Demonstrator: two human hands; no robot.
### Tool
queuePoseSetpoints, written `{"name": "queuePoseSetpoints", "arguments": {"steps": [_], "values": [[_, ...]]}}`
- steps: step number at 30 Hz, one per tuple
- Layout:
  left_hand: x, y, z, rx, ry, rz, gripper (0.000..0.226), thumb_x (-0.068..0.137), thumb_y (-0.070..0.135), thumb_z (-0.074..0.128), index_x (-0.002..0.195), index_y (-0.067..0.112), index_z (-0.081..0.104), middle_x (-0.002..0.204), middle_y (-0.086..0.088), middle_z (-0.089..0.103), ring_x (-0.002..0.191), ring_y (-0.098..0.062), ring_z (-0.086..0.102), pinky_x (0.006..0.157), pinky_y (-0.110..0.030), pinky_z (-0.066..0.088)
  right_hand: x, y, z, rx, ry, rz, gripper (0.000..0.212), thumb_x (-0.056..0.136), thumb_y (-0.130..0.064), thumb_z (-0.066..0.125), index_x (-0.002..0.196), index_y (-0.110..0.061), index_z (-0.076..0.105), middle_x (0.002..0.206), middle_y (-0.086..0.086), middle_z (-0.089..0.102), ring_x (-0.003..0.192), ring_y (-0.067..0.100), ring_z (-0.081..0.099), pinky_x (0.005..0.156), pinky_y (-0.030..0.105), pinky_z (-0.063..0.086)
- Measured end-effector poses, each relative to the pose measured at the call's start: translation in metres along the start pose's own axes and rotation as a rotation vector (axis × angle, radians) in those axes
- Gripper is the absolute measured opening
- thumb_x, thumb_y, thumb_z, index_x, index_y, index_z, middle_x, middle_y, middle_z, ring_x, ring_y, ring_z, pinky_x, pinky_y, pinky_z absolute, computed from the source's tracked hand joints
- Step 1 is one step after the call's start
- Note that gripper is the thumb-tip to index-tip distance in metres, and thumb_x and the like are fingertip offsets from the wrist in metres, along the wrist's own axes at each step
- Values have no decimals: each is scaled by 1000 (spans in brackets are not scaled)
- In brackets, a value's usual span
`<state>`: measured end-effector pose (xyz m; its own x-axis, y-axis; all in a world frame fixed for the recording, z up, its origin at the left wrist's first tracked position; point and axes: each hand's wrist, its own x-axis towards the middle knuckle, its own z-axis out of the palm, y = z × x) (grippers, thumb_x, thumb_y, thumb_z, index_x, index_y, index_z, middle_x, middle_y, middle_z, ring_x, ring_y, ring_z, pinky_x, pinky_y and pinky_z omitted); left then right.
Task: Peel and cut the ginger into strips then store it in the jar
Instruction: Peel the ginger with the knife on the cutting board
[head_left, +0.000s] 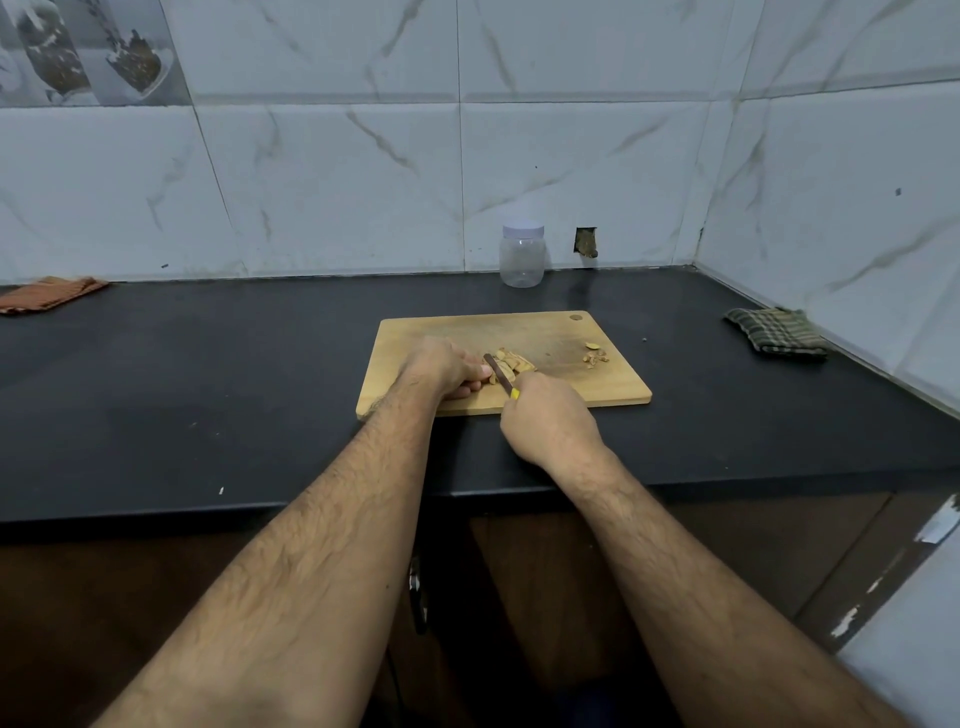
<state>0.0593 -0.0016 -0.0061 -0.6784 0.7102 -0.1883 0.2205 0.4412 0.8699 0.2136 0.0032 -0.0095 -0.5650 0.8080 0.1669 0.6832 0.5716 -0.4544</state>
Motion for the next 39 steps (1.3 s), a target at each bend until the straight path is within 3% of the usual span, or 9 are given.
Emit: {"name": "queuePoseSetpoints", "arguments": {"steps": [5, 11, 14, 20, 32, 36, 39], "values": [[2, -2, 1, 5, 7, 9, 9, 88, 18, 74, 79, 16, 74, 74, 0, 68, 68, -9, 57, 91, -31, 55, 3, 0, 0, -2, -16, 5, 26, 95, -17, 49, 118, -13, 60, 109, 7, 64, 87, 23, 50, 72, 32, 43], [0, 1, 1, 35, 9, 10, 6, 89, 19, 74, 87, 13, 74, 70, 1, 66, 57, -6, 52, 71, -21, 53, 4, 2, 2, 22, 26, -4, 26, 96, -18, 49, 118, -13, 61, 110, 7, 65, 89, 22, 53, 73, 33, 46], [-1, 2, 2, 34, 11, 6, 9, 88, 18, 75, 80, 15, 73, 74, 0, 67, 61, -8, 54, 75, -23, 55, 4, 3, 2, 4, 38, -23, 22, 96, -20, 48, 114, -15, 61, 106, 6, 65, 88, 22, 53, 71, 33, 45], [-3, 2, 1, 42, 9, 14, 8, 88, 14, 75, 80, 13, 72, 71, 0, 66, 58, -7, 53, 62, -18, 51, 4, 2, 1, -22, 10, -8, 25, 96, -16, 47, 116, -15, 61, 100, 4, 59, 86, 23, 50, 69, 32, 42], [-6, 4, 3, 43, 14, 0, 15, 86, 16, 77, 74, 16, 68, 76, 0, 68, 69, -10, 57, 64, -19, 51, 9, 2, -1, -2, -39, -18, 33, 94, -13, 48, 124, -14, 61, 117, 8, 63, 92, 22, 50, 77, 32, 47], [-6, 4, 3, 50, 22, 1, 14, 86, 16, 77, 75, 16, 69, 80, -1, 69, 75, -12, 59, 83, -27, 56, 12, 3, -3, 2, -60, -20, 33, 96, -13, 47, 126, -14, 60, 120, 7, 62, 92, 20, 48, 76, 31, 45], [-8, 5, 2, 54, 18, -6, 14, 86, 17, 76, 75, 16, 68, 74, 0, 67, 68, -10, 56, 75, -24, 55, 12, 3, -3, 7, -65, -22, 33, 96, -12, 47, 126, -14, 60, 119, 8, 62, 92, 20, 48, 75, 31, 44]]}}
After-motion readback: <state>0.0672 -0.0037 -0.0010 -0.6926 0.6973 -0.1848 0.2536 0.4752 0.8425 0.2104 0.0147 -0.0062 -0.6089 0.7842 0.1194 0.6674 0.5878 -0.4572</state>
